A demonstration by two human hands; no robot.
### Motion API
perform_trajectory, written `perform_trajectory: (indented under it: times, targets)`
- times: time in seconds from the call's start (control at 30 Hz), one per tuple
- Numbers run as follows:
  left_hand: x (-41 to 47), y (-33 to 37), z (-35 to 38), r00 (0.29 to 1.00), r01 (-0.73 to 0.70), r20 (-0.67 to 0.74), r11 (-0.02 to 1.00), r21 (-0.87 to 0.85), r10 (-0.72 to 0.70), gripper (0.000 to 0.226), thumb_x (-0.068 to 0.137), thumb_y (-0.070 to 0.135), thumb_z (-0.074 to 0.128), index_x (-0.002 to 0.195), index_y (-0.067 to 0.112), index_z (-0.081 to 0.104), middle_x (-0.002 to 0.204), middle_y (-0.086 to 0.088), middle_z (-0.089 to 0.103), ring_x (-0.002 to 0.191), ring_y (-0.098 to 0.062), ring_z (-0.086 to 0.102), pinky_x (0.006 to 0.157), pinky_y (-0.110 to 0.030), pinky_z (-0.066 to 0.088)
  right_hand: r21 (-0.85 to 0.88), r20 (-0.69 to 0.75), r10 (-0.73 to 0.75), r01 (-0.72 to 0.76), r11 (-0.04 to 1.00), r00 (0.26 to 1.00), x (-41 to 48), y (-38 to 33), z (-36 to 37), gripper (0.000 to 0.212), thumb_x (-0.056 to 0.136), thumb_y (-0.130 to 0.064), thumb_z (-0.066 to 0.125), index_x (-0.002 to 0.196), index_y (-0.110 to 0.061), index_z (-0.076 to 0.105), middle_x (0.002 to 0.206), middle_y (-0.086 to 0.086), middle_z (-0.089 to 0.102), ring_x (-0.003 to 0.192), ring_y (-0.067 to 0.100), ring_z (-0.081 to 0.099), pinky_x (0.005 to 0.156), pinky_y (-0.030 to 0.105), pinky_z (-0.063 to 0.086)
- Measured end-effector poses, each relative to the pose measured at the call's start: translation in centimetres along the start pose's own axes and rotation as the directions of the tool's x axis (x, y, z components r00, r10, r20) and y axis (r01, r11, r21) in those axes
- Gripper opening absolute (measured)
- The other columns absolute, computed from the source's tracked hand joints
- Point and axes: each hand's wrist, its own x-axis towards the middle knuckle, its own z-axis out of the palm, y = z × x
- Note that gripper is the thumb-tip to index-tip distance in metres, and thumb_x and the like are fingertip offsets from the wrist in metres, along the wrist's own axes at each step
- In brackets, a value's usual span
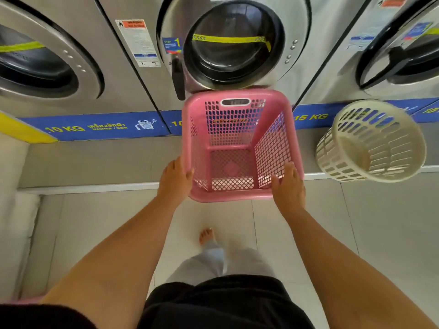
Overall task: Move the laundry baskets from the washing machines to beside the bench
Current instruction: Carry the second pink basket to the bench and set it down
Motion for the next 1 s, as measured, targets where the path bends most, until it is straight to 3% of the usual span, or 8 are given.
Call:
perform_trajectory:
  times: [0.1, 0.3, 0.47, 0.67, 0.83, 1.0]
  targets:
    - [2.1, 1.4, 0.6, 0.998, 0.060, 0.014, 0.998, -0.027, -0.060, 0.058, 0.099, 0.028, 0.046, 0.146, 0.001, 0.027, 0.144, -0.024, 0.039, 0.131, -0.039, 0.038, 0.107, -0.046, 0.031, -0.019, 0.014, 0.025, -0.024, 1.000, 1.000, 2.7, 0.4, 0.0, 0.056, 0.093, -0.024, 0.053, 0.144, -0.011, 0.032, 0.154, 0.012, 0.033, 0.137, 0.034, 0.037, 0.109, 0.052, 0.035]
    - [5.4, 3.0, 3.0, 0.981, 0.193, -0.002, 0.980, -0.044, -0.193, 0.061, 0.098, 0.028, 0.047, 0.148, 0.001, 0.023, 0.145, -0.025, 0.035, 0.132, -0.043, 0.037, 0.106, -0.051, 0.032, -0.058, 0.046, -0.019, 0.022, 0.998, 0.999, 9.3, 1.9, -0.2, 0.063, 0.093, -0.026, 0.054, 0.147, -0.011, 0.026, 0.150, 0.015, 0.038, 0.129, 0.039, 0.042, 0.106, 0.051, 0.036]
    - [8.2, 3.8, 5.1, 0.951, 0.305, -0.014, 0.947, -0.101, -0.308, 0.064, 0.097, 0.029, 0.047, 0.150, 0.006, 0.019, 0.148, -0.021, 0.033, 0.133, -0.041, 0.038, 0.106, -0.053, 0.036, -0.077, 0.114, -0.030, 0.039, 0.996, 0.993, 14.5, 3.2, 0.4, 0.070, 0.092, -0.029, 0.055, 0.151, -0.015, 0.019, 0.157, 0.012, 0.026, 0.135, 0.039, 0.037, 0.109, 0.052, 0.033]
    - [12.0, 3.3, 7.2, 0.893, 0.445, -0.015, 0.889, -0.110, -0.449, 0.076, 0.095, 0.026, 0.052, 0.154, 0.014, 0.006, 0.155, -0.016, 0.023, 0.138, -0.040, 0.032, 0.109, -0.054, 0.032, -0.055, 0.152, -0.020, 0.029, 0.998, 0.988, 19.0, 4.9, 2.2, 0.077, 0.092, -0.027, 0.054, 0.153, -0.024, 0.007, 0.160, 0.010, 0.017, 0.139, 0.039, 0.032, 0.108, 0.054, 0.034]
    - [14.4, 1.7, 8.1, 0.903, 0.410, -0.087, 0.904, -0.118, -0.421, 0.085, 0.092, 0.021, 0.056, 0.154, 0.028, -0.002, 0.145, -0.021, 0.036, 0.125, -0.046, 0.046, 0.098, -0.056, 0.040, 0.077, 0.109, -0.090, 0.082, 0.994, 0.990, 20.7, 6.0, 3.6, 0.085, 0.090, -0.019, 0.053, 0.152, -0.038, -0.003, 0.159, 0.004, 0.023, 0.128, 0.036, 0.048, 0.088, 0.053, 0.051]
    - [14.2, 2.1, 8.4, 0.912, 0.369, -0.164, 0.927, -0.067, -0.375, 0.078, 0.094, 0.009, 0.046, 0.151, 0.042, 0.004, 0.130, -0.019, 0.046, 0.109, -0.045, 0.056, 0.089, -0.053, 0.045, 0.101, 0.086, -0.119, 0.110, 0.989, 0.989, 20.9, 6.7, 4.0, 0.083, 0.091, -0.016, 0.050, 0.152, -0.038, -0.002, 0.156, 0.004, 0.032, 0.118, 0.034, 0.057, 0.080, 0.043, 0.052]
